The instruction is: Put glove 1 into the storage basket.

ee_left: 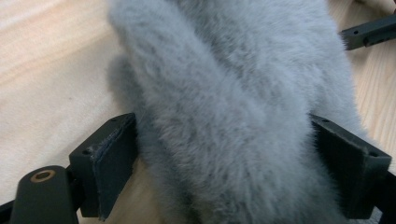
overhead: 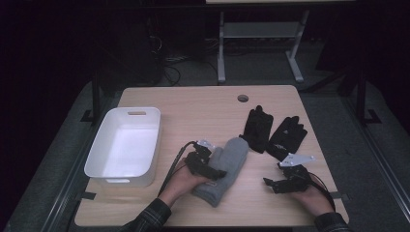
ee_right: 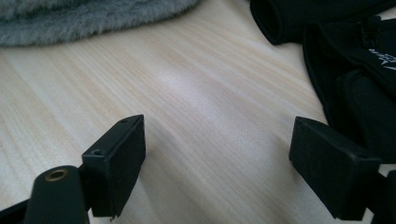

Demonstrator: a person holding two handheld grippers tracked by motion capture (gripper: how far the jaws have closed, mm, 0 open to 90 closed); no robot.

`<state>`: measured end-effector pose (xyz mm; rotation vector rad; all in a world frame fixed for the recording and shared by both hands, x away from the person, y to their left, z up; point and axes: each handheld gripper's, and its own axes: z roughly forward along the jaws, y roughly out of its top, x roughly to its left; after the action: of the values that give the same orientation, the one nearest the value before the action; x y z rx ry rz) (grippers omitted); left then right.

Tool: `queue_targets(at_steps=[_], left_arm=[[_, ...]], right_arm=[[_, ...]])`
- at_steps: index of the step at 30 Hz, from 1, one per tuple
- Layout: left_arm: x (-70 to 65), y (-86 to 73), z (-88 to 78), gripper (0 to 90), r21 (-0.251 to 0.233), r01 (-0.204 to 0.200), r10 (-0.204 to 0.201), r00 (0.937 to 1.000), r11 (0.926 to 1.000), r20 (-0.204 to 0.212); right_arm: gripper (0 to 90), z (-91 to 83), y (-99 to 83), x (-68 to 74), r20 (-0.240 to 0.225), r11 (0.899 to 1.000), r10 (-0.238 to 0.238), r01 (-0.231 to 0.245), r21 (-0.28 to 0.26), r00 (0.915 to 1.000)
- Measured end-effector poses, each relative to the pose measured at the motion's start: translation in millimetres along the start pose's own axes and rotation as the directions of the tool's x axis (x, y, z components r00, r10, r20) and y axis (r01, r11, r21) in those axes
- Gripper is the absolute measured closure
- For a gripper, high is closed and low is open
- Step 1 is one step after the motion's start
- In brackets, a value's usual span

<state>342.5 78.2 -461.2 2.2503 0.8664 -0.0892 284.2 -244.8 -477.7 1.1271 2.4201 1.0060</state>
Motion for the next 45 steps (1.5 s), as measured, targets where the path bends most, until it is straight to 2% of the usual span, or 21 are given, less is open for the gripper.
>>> queue_targets(at_steps=[3, 4, 7, 8, 15, 17, 19, 22, 24, 28, 32, 40, 45], left_arm=[[0.2, 0.1, -0.1, 13.7, 0.008, -0.027, 0.027, 0.9996, 0.9996, -0.001], [-1.3, -0.1, 0.8, 15.0, -0.004, -0.015, 0.015, 0.9999, 0.9999, 0.002], [-1.0, -0.1, -0.4, 22.6, 0.007, -0.038, 0.038, 0.9989, 0.9992, 0.028], [-1.7, -0.1, 0.2, 25.5, -0.002, -0.027, 0.027, 0.9989, 0.9996, 0.038], [0.3, 2.4, 1.5, 46.3, 0.028, -0.021, 0.018, 0.9931, 0.9994, 0.116], [0.5, 4.0, 1.2, 52.6, 0.044, -0.037, 0.032, 0.9917, 0.9983, 0.124], [-2.1, 5.6, 0.2, 58.7, 0.053, -0.052, 0.045, 0.9920, 0.9972, 0.118], [-7.9, 8.2, -2.9, 67.6, 0.065, -0.103, 0.097, 0.9912, 0.9926, 0.090], [-9.9, 9.4, -5.4, 71.2, 0.067, -0.110, 0.104, 0.9914, 0.9917, 0.080], [-7.5, 10.4, -12.1, 75.3, 0.058, -0.090, 0.084, 0.9918, 0.9943, 0.096], [-8.6, 12.1, -21.3, 77.0, 0.051, -0.099, 0.093, 0.9904, 0.9938, 0.101], [-12.2, 17.4, -40.9, 78.2, 0.027, -0.113, 0.111, 0.9910, 0.9933, 0.076], [-10.2, 17.1, -47.8, 78.6, 0.008, -0.104, 0.104, 0.9925, 0.9945, 0.065]], right_arm=[[14.1, 1.3, -1.0, -1.1, 0.003, 1.000, 0.006, -0.006, -0.011, 1.0000], [13.8, 1.6, -1.8, -1.9, 0.005, 1.000, 0.004, -0.004, -0.016, 1.0000], [11.7, 2.6, -3.6, -2.6, 0.004, 0.999, 0.008, -0.008, -0.031, 1.0000], [11.5, 2.7, -3.5, -2.2, 0.003, 0.999, 0.014, -0.013, -0.031, 0.9999], [11.1, 2.9, -3.4, -2.4, 0.005, 0.999, 0.016, -0.016, -0.031, 0.9999], [11.1, 2.9, -3.4, -2.4, 0.005, 0.999, 0.016, -0.016, -0.031, 0.9999], [11.1, 2.9, -3.4, -2.3, 0.004, 0.999, 0.017, -0.017, -0.031, 0.9998], [11.1, 2.9, -3.4, -2.2, 0.004, 0.999, 0.019, -0.019, -0.031, 0.9998], [11.1, 2.8, -3.4, -2.4, 0.005, 0.999, 0.017, -0.017, -0.030, 0.9998], [11.1, 2.9, -3.3, -2.2, 0.004, 0.999, 0.020, -0.020, -0.031, 0.9998], [11.1, 2.9, -3.3, -2.5, 0.004, 0.999, 0.016, -0.016, -0.031, 0.9999], [11.0, 2.9, -3.3, -2.5, 0.005, 0.999, 0.016, -0.016, -0.031, 0.9999], [11.0, 2.9, -3.3, -2.5, 0.004, 0.999, 0.016, -0.016, -0.031, 0.9999]])
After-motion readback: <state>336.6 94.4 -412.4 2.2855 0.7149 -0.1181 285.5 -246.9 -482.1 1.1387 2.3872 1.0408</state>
